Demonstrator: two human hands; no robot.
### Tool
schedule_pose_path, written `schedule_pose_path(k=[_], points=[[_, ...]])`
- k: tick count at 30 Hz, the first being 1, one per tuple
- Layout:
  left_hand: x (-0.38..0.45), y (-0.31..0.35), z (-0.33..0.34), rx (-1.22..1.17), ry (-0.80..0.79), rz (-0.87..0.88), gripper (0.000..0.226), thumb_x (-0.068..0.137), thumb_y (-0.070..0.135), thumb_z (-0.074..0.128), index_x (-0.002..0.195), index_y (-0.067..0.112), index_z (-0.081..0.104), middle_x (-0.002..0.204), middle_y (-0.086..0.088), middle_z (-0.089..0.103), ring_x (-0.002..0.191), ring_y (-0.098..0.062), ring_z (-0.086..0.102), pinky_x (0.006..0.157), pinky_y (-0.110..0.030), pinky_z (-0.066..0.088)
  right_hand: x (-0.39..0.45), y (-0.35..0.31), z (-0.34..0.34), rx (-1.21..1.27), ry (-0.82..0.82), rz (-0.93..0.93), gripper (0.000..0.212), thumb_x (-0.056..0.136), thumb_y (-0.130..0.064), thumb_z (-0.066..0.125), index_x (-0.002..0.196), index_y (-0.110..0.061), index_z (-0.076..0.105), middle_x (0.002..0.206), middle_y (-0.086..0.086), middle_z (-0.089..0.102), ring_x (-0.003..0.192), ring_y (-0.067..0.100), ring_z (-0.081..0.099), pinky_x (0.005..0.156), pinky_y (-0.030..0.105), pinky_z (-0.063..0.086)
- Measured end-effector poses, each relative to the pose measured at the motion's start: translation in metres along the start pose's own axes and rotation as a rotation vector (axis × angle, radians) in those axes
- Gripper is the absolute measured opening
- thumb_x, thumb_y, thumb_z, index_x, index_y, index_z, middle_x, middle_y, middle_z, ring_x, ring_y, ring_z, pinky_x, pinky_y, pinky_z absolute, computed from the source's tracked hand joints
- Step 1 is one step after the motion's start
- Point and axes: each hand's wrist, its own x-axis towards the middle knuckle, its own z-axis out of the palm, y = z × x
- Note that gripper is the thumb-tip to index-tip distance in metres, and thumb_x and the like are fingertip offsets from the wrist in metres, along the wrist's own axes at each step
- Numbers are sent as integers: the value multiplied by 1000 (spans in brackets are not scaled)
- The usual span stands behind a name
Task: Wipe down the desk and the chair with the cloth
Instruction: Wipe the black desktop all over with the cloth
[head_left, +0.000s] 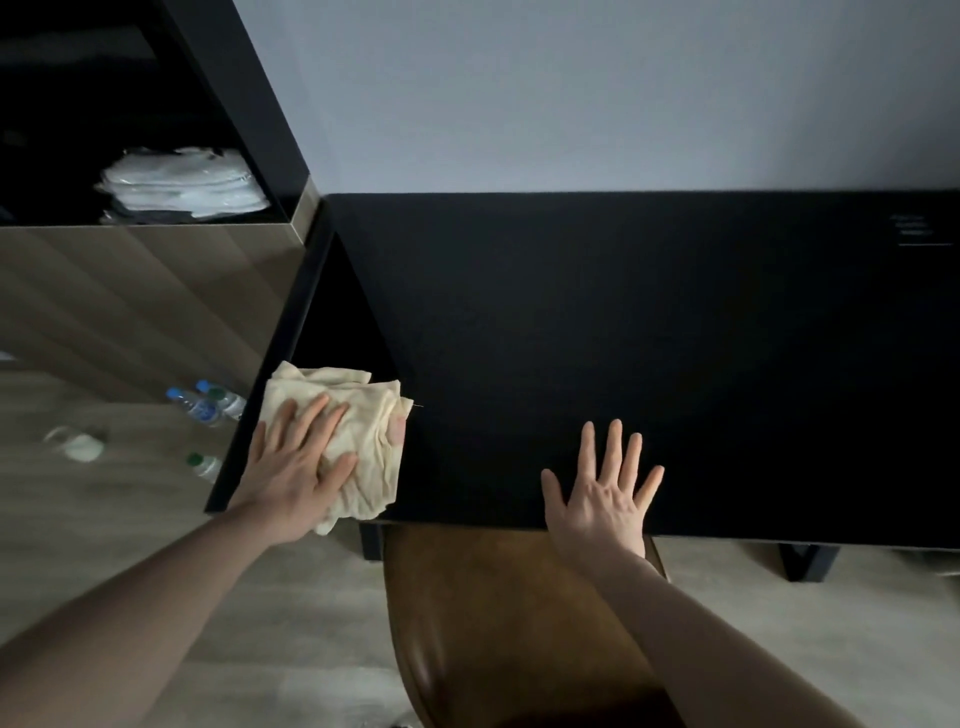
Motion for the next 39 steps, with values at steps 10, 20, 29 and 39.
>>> schedule_pose_path(k=[10,20,29,39], points=[[47,-63,-12,25,28,248,79,101,78,12,169,38,12,178,14,0,165,-24,-7,131,-60,7,0,-6,19,-32,221,75,85,99,-68,16,172,-25,13,180,5,0,165,26,-11,131,58,-8],[61,-62,-12,112,2,269,86,96,84,4,169,39,10,179,11,-5,164,-32,-2,128,-65,10,-25,-47,28,119,218,226,71,110,-54,29,172,-23,12,180,3,-5,164,24,-15,131,50,-14],[72,3,-3,142,-30,292,90,90,87,-8,169,41,-4,176,13,-21,163,-36,-11,126,-69,3,-34,-8,5,116,180,136,73,109,-51,45,172,-26,15,180,4,-1,165,23,-9,133,43,-6],[76,135,13,168,-24,301,90,92,84,-8,169,40,3,179,9,-8,163,-40,-3,125,-71,10,-11,102,-38,67,207,120,69,108,-58,35,171,-34,18,180,-3,4,166,21,-8,133,51,-7]])
